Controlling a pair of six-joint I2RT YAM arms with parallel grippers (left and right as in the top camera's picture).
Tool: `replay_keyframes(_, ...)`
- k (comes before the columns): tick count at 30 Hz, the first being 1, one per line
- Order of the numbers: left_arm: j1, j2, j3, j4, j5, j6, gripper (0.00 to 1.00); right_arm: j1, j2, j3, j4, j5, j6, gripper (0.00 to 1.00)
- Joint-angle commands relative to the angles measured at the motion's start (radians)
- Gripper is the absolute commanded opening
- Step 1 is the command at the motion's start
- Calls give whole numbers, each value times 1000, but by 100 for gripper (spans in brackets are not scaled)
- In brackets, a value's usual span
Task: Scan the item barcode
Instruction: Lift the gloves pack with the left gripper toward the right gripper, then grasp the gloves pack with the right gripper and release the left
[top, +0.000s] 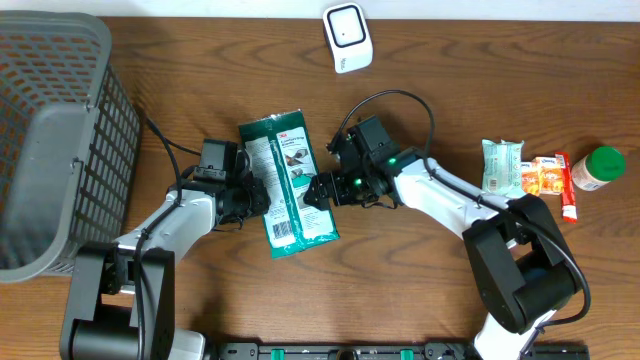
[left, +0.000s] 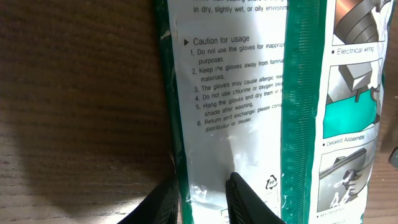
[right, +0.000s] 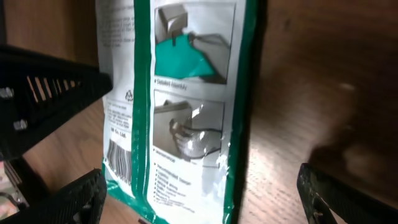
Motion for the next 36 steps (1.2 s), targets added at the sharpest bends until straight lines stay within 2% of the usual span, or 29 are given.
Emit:
replay_keyframes(1,-2,24,-21,-3,-21,2,29,-19,13,-3,27,7,13,94)
replay_keyframes(3,-2,24,-21,-3,-21,2,28,-19,29,-3,46,-24,12,94)
replay_keyframes(8,-2,24,-21,-3,-21,2,27,9,82,-3,58,-91,-10,88)
replay_keyframes(9,-2,24,-21,-3,-21,2,27,17,97,-3,56,-101,-11,85)
replay_keyframes(11,-2,24,-21,-3,-21,2,27,37,133,-3,65,-173,-51,71)
replay_keyframes(13,-2,24,-21,-3,-21,2,27,56,155,-3,101,-290,-122,65)
replay_keyframes(17,-2,24,-21,-5,-21,2,27,72,159,-3,189,-518,-207,64)
replay_keyframes(19,-2,24,-21,-6,-21,2,27,73,159,-3,218,-572,-220,64)
replay_keyframes(26,-2,24,-21,-6,-21,2,27,73,159,-3,300,-556,-210,55)
replay_keyframes(27,-2,24,-21,-6,-21,2,26,73,159,-3,292,-511,-183,49)
replay_keyframes(33,-2,24,-21,-6,-21,2,26,76,159,-3,139,-188,4,57)
replay_keyframes(36,-2,24,-21,-6,-21,2,27,76,159,-3,162,-182,40,59)
